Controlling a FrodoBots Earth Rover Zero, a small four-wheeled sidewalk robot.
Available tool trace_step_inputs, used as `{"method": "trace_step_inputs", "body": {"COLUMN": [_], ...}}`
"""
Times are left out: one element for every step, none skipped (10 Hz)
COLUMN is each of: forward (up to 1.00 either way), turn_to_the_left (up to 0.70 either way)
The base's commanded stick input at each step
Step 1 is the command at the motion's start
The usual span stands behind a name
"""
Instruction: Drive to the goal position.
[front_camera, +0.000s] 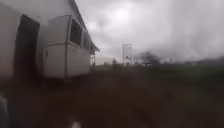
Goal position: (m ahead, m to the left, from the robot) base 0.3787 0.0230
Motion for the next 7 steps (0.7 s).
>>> {"method": "trace_step_inputs", "body": {"forward": [0.7, 0.7, 0.7, 0.7, 0.7, 0.7, 0.7], "turn_to_the_left": [0.0, 0.0, 0.0, 0.0, 0.0, 0.0, 0.0]}}
